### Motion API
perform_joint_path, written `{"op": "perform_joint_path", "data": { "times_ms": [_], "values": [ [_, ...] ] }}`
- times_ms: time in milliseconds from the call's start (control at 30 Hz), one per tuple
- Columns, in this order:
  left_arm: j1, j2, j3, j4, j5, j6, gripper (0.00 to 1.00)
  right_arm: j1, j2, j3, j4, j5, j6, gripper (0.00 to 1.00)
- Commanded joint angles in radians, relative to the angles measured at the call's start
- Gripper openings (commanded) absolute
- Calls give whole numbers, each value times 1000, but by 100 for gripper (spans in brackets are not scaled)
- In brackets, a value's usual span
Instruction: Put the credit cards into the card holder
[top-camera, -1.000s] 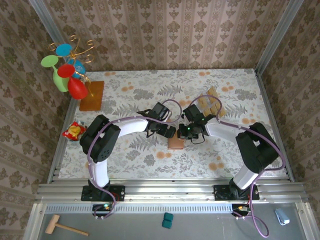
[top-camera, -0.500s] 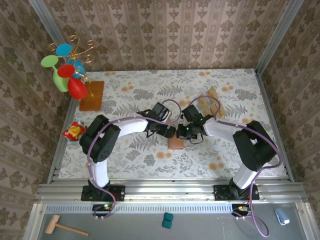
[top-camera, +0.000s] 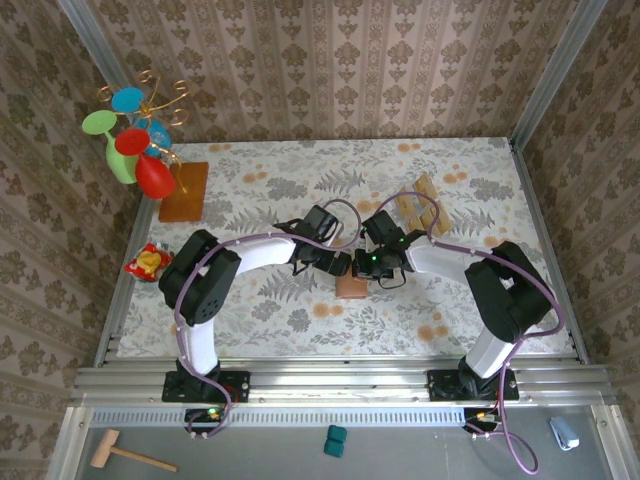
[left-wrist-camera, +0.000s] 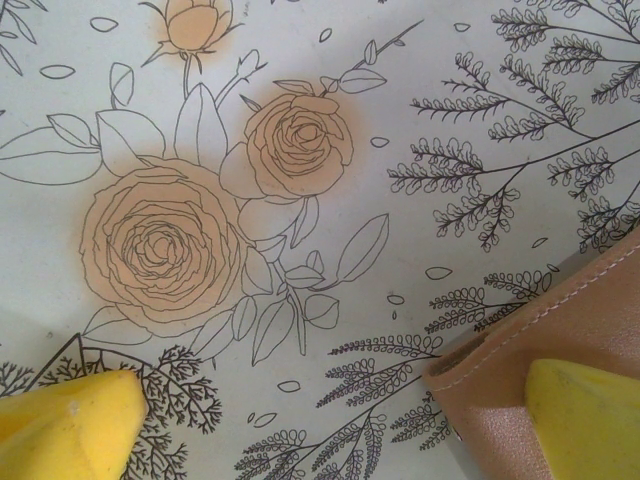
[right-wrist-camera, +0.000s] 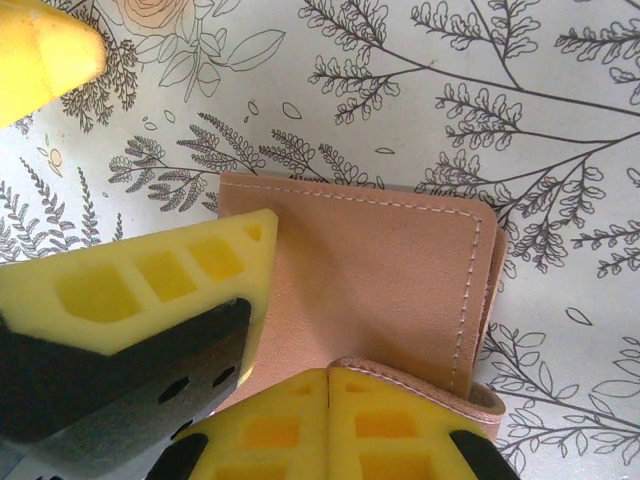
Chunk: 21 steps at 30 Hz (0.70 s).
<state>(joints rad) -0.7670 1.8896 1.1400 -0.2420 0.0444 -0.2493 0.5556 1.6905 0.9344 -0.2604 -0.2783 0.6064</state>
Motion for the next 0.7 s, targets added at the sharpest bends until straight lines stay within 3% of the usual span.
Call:
{"op": "perform_joint_path", "data": {
  "times_ms": [0, 667],
  "values": [
    [2, 45, -41, -31, 18, -17, 100, 15, 35, -5, 13, 2, 10, 0],
    [2, 41, -42, -35, 17, -18, 100, -8, 46, -145, 84, 28, 29, 0]
  ]
}}
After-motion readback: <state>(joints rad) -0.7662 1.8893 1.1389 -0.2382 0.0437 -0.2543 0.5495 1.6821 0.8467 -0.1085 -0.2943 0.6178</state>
